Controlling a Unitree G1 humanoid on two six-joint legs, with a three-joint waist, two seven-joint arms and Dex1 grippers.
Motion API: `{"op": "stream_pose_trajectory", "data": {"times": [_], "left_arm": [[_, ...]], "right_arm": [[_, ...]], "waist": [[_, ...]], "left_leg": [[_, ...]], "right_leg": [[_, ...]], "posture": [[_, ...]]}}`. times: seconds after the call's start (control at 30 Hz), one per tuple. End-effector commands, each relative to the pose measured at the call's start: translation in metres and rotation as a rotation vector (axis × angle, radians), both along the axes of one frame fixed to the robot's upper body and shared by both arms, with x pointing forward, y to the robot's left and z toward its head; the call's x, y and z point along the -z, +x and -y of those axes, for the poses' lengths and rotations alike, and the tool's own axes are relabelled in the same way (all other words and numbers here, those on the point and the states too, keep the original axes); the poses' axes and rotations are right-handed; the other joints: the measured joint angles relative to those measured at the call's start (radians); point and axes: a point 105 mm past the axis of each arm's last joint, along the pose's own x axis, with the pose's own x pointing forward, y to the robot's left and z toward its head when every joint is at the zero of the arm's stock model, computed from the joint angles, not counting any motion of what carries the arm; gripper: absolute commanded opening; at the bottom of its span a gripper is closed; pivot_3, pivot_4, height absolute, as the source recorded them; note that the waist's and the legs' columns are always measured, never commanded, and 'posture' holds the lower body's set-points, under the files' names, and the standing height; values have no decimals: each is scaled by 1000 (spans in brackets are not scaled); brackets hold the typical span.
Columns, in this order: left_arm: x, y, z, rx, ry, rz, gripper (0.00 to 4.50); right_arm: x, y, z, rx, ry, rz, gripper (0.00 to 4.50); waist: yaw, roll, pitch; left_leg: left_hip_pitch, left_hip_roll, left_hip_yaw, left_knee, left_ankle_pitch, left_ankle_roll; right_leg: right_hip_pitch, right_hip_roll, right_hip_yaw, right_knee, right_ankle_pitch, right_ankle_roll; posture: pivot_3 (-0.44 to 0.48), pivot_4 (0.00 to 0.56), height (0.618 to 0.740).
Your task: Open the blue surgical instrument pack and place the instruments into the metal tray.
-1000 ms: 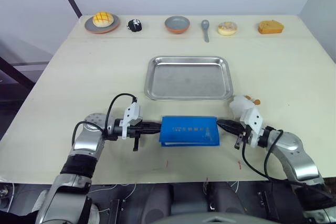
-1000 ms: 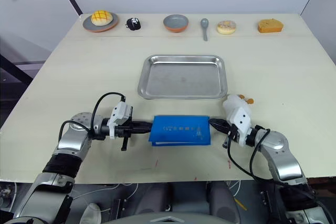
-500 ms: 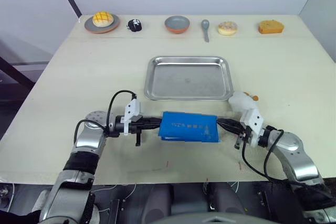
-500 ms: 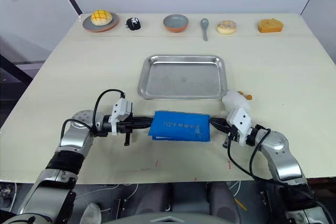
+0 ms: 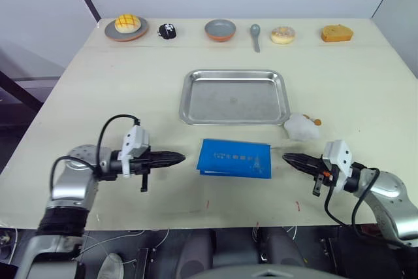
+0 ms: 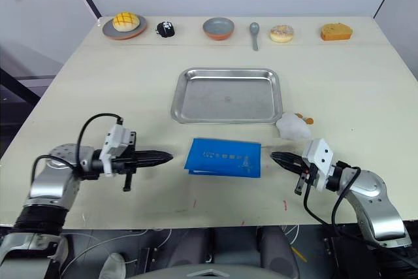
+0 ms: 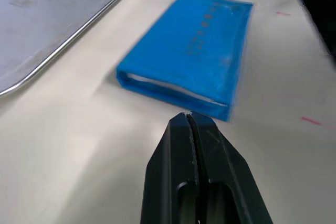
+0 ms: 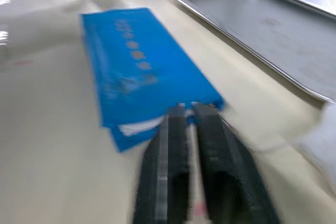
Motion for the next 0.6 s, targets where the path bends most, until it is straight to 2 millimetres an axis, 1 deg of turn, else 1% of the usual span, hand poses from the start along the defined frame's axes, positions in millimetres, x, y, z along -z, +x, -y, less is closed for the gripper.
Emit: {"op": "stream_pose_trajectory", "data": {"times": [0.03, 0.07, 0.1, 0.17, 0.2, 0.23, 0.27, 0.33, 0.37, 0.47, 0.6], "left_arm": [[-29, -10, 10, 91, -31, 63, 525], [-33, -12, 13, 113, -31, 70, 743], [-37, -15, 16, 141, -31, 72, 1128], [-46, -21, 24, 213, -20, 83, 2093], [-49, -24, 27, 245, -11, 87, 2716], [-50, -27, 30, 279, 0, 91, 3038], [-52, -29, 34, 301, -1, 91, 3589], [-54, -33, 39, 343, 8, 94, 4204], [-55, -34, 40, 354, 9, 92, 4387], [-57, -34, 43, 371, 9, 108, 4387], [-60, -33, 46, 387, -6, 126, 4387]], "right_arm": [[-13, -11, -9, -93, 12, 74, 2405], [-14, -12, -10, -107, 14, 85, 2773], [-14, -13, -11, -122, 15, 93, 3217], [-14, -13, -14, -152, -11, 142, 4155], [-13, -10, -15, -146, -31, 187, 4500], [-11, -8, -17, -152, -46, 211, 4500], [-10, -7, -20, -162, -55, 228, 4500], [-5, -7, -26, -190, -66, 251, 4500], [-3, -8, -29, -208, -72, 255, 4500], [5, -6, -36, -223, -98, 293, 4500], [11, 3, -43, -212, -115, 336, 4500]], "waist": [[4, 0, 0], [4, 0, 0], [4, 0, 0], [2, 0, 0], [2, 0, 0], [-1, 0, 0], [-2, 0, 0], [-2, 0, 0], [-2, 0, 0], [-2, 0, 1], [0, 0, 1]], "left_leg": [[0, 0, 0, 0, 0, 0], [0, 0, 0, 0, 0, 0], [-1, 0, 0, 0, 0, 0], [-1, 0, 0, 0, 0, 0], [-1, 0, 0, 0, 0, 0], [-1, 0, 0, 0, 0, 0], [0, 0, 0, 0, 0, 0], [0, 0, 0, 0, 0, 0], [0, 0, 0, 0, 0, 0], [0, 0, 0, 0, 0, 0], [0, 0, 0, 0, 0, 0]], "right_leg": [[0, 0, 0, 0, 0, 0], [0, 0, 0, 0, 0, 0], [0, 0, 0, -1, 0, 0], [0, 0, 0, -1, 0, 0], [0, 0, 0, -1, 0, 0], [0, 0, 0, -1, 0, 0], [0, 1, 1, -1, 0, 0], [0, 1, 1, 0, 0, 0], [0, 1, 1, 0, 0, 0], [0, 1, 1, 0, 0, 0], [0, 1, 1, 0, 0, 0]], "posture": [[0, 150, 732], [0, 150, 732], [0, 150, 732], [0, 150, 732], [0, 150, 732], [0, 150, 732], [0, 150, 732], [0, 150, 732], [0, 150, 732], [0, 150, 732], [0, 150, 732]]}}
